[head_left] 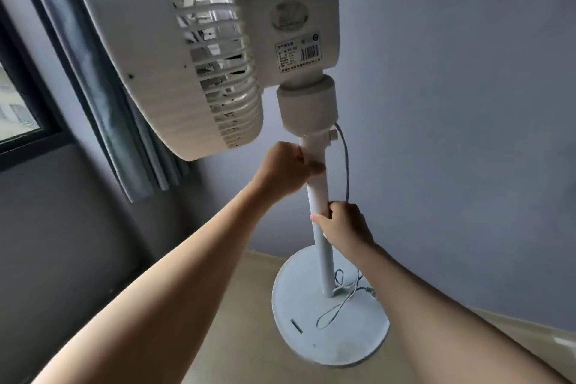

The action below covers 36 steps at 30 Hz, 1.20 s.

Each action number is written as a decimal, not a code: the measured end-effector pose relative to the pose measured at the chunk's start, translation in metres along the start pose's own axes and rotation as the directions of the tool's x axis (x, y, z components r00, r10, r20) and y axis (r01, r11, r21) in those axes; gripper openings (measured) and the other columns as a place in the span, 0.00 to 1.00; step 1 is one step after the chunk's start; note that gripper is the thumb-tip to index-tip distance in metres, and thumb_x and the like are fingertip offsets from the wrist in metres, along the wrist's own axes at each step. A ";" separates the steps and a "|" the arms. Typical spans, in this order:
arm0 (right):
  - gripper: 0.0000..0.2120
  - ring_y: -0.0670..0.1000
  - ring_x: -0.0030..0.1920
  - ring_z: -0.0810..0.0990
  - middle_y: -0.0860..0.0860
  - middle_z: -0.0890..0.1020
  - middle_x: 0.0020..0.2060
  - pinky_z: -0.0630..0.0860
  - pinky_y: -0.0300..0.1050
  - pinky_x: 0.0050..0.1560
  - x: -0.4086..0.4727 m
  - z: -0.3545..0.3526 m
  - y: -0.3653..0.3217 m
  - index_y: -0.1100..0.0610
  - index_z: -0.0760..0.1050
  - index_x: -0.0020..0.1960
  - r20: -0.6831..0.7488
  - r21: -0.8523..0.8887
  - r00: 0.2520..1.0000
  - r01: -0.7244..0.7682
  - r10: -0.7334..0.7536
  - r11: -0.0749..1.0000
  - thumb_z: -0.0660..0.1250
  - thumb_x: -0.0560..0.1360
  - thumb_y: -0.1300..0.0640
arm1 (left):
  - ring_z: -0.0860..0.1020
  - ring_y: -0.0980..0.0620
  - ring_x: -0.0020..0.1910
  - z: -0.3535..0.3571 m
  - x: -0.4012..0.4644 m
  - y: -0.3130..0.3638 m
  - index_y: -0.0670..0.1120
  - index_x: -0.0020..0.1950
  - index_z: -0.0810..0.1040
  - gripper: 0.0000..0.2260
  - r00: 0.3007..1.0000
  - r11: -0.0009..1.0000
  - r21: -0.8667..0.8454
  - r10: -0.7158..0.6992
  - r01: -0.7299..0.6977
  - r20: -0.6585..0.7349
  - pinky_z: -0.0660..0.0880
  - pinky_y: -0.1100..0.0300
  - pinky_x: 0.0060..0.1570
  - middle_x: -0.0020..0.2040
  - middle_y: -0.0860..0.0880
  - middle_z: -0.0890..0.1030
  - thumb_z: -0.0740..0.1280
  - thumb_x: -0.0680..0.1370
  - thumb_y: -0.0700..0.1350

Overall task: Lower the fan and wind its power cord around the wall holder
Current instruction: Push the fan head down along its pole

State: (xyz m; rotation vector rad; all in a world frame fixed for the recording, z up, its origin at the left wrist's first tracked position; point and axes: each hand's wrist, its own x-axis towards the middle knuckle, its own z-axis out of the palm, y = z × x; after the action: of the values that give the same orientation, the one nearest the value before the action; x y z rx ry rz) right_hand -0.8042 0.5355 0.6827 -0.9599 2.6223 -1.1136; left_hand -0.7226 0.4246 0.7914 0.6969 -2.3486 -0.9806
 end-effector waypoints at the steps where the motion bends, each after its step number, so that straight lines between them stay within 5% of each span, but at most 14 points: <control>1: 0.13 0.55 0.40 0.81 0.49 0.81 0.37 0.75 0.42 0.39 0.000 -0.008 0.012 0.54 0.76 0.40 -0.013 -0.017 1.000 -0.003 0.003 1.000 0.67 0.71 0.44 | 0.82 0.45 0.37 0.011 0.001 0.007 0.42 0.39 0.83 0.10 1.000 1.000 -0.002 0.006 -0.006 0.009 0.79 0.53 0.38 0.37 0.44 0.84 0.75 0.69 0.49; 10: 0.11 0.57 0.42 0.79 0.51 0.80 0.39 0.72 0.43 0.40 0.014 -0.159 0.197 0.52 0.71 0.38 -0.140 -0.019 0.972 -0.193 0.189 0.981 0.67 0.72 0.46 | 0.83 0.45 0.43 0.217 0.036 0.137 0.43 0.46 0.85 0.09 0.967 0.987 -0.125 0.129 -0.104 0.218 0.80 0.46 0.49 0.41 0.45 0.85 0.74 0.70 0.47; 19: 0.17 0.54 0.37 0.76 0.47 0.74 0.32 0.69 0.43 0.36 0.054 -0.264 0.365 0.49 0.63 0.30 -0.204 -0.023 0.925 -0.333 0.322 0.943 0.67 0.73 0.48 | 0.79 0.50 0.34 0.413 0.083 0.221 0.44 0.38 0.82 0.06 0.919 0.968 -0.217 0.197 -0.127 0.340 0.73 0.58 0.35 0.34 0.49 0.83 0.74 0.69 0.46; 26: 0.16 0.56 0.38 0.77 0.49 0.76 0.33 0.69 0.43 0.36 0.057 -0.361 0.487 0.52 0.65 0.32 -0.266 -0.023 0.875 -0.425 0.404 0.905 0.67 0.73 0.47 | 0.81 0.41 0.39 0.548 0.096 0.314 0.40 0.41 0.83 0.09 0.872 0.958 -0.255 0.236 -0.134 0.429 0.77 0.50 0.37 0.38 0.42 0.84 0.73 0.70 0.46; 36: 0.13 0.55 0.38 0.77 0.51 0.79 0.36 0.70 0.42 0.37 0.028 -0.514 0.664 0.55 0.71 0.38 -0.286 -0.045 0.866 -0.439 0.410 0.897 0.67 0.73 0.46 | 0.83 0.42 0.42 0.733 0.061 0.457 0.42 0.42 0.83 0.07 0.855 0.947 -0.306 0.235 -0.094 0.463 0.80 0.42 0.45 0.39 0.44 0.85 0.74 0.70 0.45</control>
State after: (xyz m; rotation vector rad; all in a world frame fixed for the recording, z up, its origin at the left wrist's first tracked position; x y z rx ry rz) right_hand -1.3424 1.1749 0.5992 -0.2163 2.9281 -1.0539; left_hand -1.3369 1.0267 0.6957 0.1290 -2.5606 -1.5093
